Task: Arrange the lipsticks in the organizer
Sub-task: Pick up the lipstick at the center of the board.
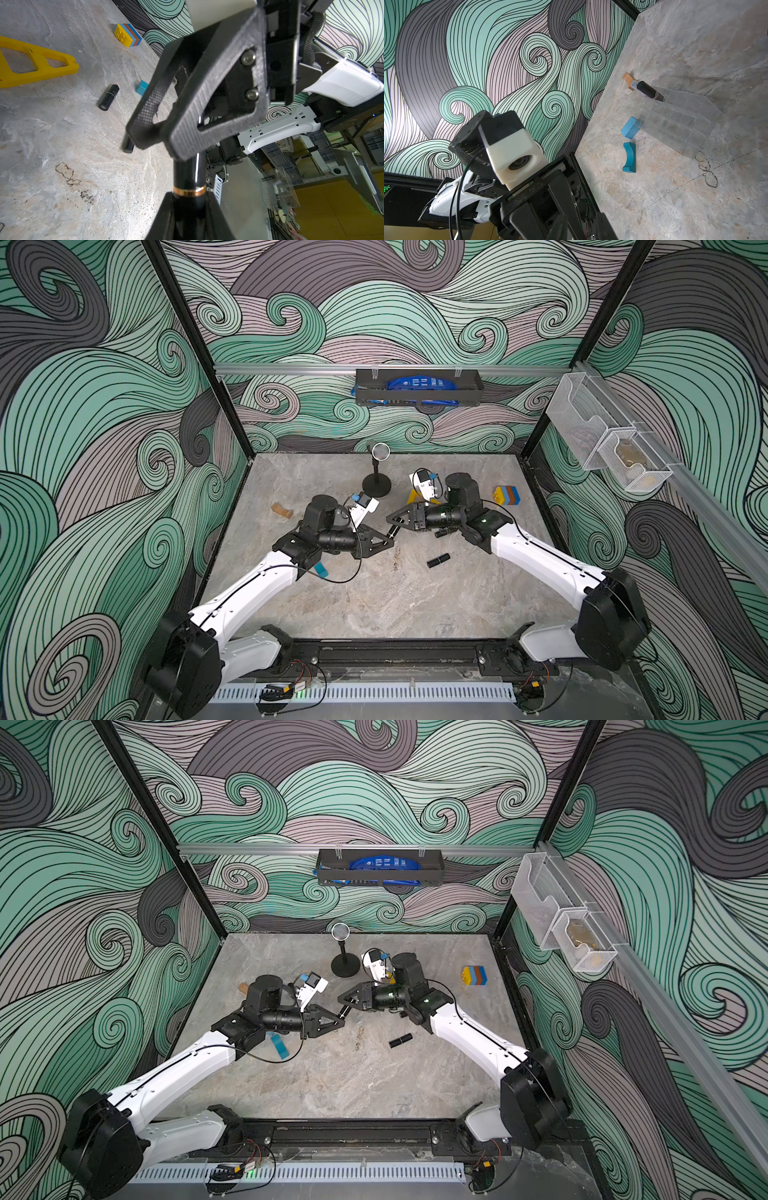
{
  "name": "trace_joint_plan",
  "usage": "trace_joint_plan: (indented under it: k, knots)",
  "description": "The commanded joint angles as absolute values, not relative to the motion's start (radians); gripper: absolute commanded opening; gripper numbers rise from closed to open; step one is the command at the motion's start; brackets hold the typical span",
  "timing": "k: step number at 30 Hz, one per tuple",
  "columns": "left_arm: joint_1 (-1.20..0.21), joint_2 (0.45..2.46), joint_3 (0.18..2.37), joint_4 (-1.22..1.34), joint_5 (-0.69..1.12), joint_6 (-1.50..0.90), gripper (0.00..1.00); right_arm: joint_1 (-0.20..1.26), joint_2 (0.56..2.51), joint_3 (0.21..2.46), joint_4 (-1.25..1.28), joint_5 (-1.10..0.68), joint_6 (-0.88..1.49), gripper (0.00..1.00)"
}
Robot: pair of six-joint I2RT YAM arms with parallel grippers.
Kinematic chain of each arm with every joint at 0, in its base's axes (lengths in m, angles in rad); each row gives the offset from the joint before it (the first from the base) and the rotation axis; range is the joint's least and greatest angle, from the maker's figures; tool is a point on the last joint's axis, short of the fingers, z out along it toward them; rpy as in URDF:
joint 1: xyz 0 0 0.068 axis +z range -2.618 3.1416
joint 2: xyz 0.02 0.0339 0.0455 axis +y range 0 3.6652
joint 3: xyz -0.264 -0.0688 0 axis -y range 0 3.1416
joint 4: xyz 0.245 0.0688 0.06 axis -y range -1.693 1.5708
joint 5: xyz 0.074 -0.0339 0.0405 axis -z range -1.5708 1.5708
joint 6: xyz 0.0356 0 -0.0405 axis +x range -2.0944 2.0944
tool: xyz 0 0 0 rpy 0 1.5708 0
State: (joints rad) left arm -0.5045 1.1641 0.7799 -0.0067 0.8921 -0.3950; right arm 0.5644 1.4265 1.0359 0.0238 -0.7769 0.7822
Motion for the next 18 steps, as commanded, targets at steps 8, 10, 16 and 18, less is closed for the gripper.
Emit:
trace_joint_plan:
  k: [8, 10, 16, 18]
  knots:
    - [-0.471, 1.140, 0.822, -0.014, 0.837, -0.412, 0.18, 0.595, 1.480, 1.026, 0.128, -0.745, 0.881, 0.23]
    - [-0.460, 1.124, 0.820, -0.041, 0.792, -0.414, 0.29, 0.600, 1.502, 1.014, 0.175, -0.732, 0.922, 0.19]
    - [-0.379, 1.014, 0.813, -0.274, 0.443, -0.430, 0.52, 0.580, 1.546, 1.006, 0.301, -0.596, 1.043, 0.12]
    - [-0.339, 0.963, 0.820, -0.378, 0.301, -0.406, 0.55, 0.579, 1.567, 1.025, 0.314, -0.494, 1.054, 0.11]
